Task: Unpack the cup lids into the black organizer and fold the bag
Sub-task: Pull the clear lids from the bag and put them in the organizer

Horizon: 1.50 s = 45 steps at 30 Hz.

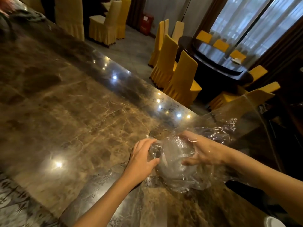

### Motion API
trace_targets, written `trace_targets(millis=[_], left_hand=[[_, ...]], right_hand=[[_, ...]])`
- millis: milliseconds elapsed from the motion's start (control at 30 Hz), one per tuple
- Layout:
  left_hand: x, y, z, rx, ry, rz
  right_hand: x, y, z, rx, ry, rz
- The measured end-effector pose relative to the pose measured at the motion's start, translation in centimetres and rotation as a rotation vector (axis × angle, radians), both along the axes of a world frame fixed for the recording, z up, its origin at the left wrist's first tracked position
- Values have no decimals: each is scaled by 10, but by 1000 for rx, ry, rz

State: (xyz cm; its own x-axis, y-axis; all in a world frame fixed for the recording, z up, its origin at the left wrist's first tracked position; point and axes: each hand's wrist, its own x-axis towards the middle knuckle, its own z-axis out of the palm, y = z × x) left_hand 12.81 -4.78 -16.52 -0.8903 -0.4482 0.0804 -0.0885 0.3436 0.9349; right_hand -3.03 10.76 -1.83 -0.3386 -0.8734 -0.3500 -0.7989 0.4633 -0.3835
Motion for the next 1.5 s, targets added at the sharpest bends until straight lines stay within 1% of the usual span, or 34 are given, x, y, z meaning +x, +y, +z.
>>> trace_targets(millis=[167,267,367,467,567,667,767,867,933,1000,1033,1100,1167,1233,1267,1367,1433,1500], left_hand=[[9,8,-1,52,-13,52],[15,13,-4,63,-40,48],[19,17,-3,61,-49,48],[25,20,-3,76,-41,46],[31,25,-4,76,-48,10],[34,27,-5,66,-54,-29],[33,29,-4,28,-84,-77],[29,32,-3,-107,-159,-107],[25,35,-2,-205,-192,-84],[20,40,-2,-260,-200,-44],[18,41,-2,-275,-205,-24],[16,43,-3,-284,-213,12],[15,44,-4,-273,-221,26],[14,47,-3,-276,-233,35],[13,50,-2,-278,-231,48],[9,58,0,-262,-210,87],[5,64,1,-238,-179,60],[3,69,-1,-244,-156,2]], right_hand=[[-4,1,14,44,-65,-78],[-6,1,21,-14,-126,-151],[-13,0,27,-94,-292,-283],[-23,3,26,-229,-566,-451],[-28,7,20,-294,-726,-529],[-27,9,17,-288,-826,-606],[-23,9,17,-168,-945,-643],[-17,5,11,-63,-924,-676],[-11,0,5,-27,-959,-696],[-7,-3,-3,0,-985,-683],[-7,-4,-8,15,-957,-681],[-2,-7,-10,52,-822,-675],[4,-11,-5,91,-698,-609],[10,-14,-3,73,-686,-592],[12,-14,-3,65,-711,-588],[14,-16,-9,8,-794,-686],[18,-17,-12,-38,-789,-733],[29,-14,-17,-150,-804,-781]])
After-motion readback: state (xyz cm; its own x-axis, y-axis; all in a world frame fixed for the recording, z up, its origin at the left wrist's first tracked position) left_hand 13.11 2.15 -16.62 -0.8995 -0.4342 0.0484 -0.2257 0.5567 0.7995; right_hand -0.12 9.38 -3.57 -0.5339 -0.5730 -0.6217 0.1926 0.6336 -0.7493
